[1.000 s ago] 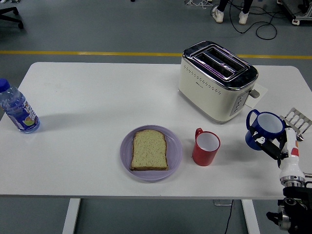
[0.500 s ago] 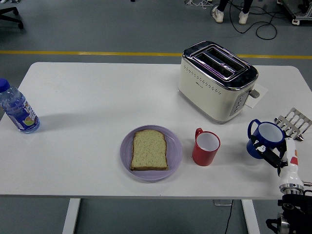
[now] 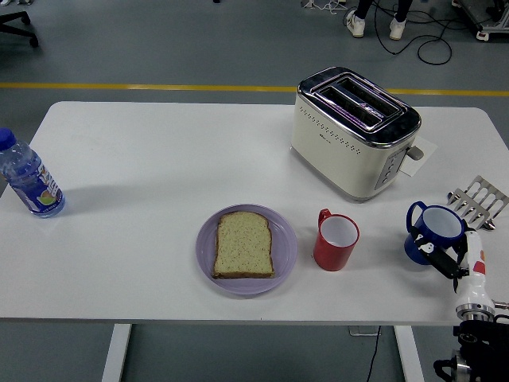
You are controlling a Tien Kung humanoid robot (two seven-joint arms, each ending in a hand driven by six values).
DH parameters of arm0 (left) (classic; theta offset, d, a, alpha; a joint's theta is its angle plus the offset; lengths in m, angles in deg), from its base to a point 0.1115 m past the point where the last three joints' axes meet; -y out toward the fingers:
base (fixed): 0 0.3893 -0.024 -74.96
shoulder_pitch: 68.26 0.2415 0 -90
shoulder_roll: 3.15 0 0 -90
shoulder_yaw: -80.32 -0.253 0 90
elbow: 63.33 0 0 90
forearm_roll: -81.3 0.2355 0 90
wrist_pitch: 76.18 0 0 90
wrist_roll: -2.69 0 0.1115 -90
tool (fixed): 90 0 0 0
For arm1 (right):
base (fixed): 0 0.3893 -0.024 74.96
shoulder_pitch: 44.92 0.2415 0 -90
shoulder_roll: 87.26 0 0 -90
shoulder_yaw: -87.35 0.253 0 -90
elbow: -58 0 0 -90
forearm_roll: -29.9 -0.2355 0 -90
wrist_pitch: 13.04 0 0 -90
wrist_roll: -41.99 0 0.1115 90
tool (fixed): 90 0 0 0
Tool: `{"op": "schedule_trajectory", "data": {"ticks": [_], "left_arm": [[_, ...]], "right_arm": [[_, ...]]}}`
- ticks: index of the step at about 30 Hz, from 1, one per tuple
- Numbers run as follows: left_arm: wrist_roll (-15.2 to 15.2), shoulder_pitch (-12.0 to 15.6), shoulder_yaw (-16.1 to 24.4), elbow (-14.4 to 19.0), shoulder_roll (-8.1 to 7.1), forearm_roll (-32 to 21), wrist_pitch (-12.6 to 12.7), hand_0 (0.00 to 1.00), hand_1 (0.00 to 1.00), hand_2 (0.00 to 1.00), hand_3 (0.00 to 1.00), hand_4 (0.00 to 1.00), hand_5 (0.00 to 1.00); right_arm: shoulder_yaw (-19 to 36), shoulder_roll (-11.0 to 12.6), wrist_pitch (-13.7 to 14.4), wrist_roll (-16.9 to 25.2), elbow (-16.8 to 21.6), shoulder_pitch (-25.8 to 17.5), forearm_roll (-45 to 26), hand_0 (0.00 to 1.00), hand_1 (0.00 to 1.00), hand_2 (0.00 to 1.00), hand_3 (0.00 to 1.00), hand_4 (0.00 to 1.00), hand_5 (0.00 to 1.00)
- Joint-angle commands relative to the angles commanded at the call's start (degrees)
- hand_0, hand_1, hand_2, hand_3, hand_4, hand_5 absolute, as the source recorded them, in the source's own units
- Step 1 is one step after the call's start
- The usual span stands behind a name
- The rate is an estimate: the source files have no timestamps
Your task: Pick up the cup,pour liquid into bread,place the cup on the desk
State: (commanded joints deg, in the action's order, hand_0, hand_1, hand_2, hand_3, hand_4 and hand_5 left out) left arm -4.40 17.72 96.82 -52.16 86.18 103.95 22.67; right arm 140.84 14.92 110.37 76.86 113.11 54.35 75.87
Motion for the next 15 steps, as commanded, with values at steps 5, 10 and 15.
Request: {"op": "schedule_trajectory", "data": {"ticks": [5, 10, 15], "left_arm": [[0.00, 0.20, -0.15, 0.00, 0.10, -0.04, -0.02, 0.631, 0.639, 0.651, 0.502, 0.236, 0.867], [0.00, 0.38, -0.37, 0.00, 0.18, -0.15, -0.02, 0.631, 0.639, 0.651, 0.502, 0.235, 0.865], [0.00, 0.50, -0.58, 0.00, 0.21, -0.19, -0.04, 0.631, 0.638, 0.651, 0.502, 0.235, 0.865]], "right_arm": [[-0.33, -0.52, -0.15, -0.01, -1.93, 0.62, -0.29, 0.430, 0.459, 0.576, 0.563, 0.635, 0.002], [-0.37, -0.75, -0.22, -0.02, -2.92, 0.80, -0.39, 0.431, 0.460, 0.577, 0.567, 0.639, 0.002], [-0.43, -0.85, -0.37, -0.26, -3.51, 0.88, -0.33, 0.432, 0.460, 0.578, 0.568, 0.643, 0.002]]}}
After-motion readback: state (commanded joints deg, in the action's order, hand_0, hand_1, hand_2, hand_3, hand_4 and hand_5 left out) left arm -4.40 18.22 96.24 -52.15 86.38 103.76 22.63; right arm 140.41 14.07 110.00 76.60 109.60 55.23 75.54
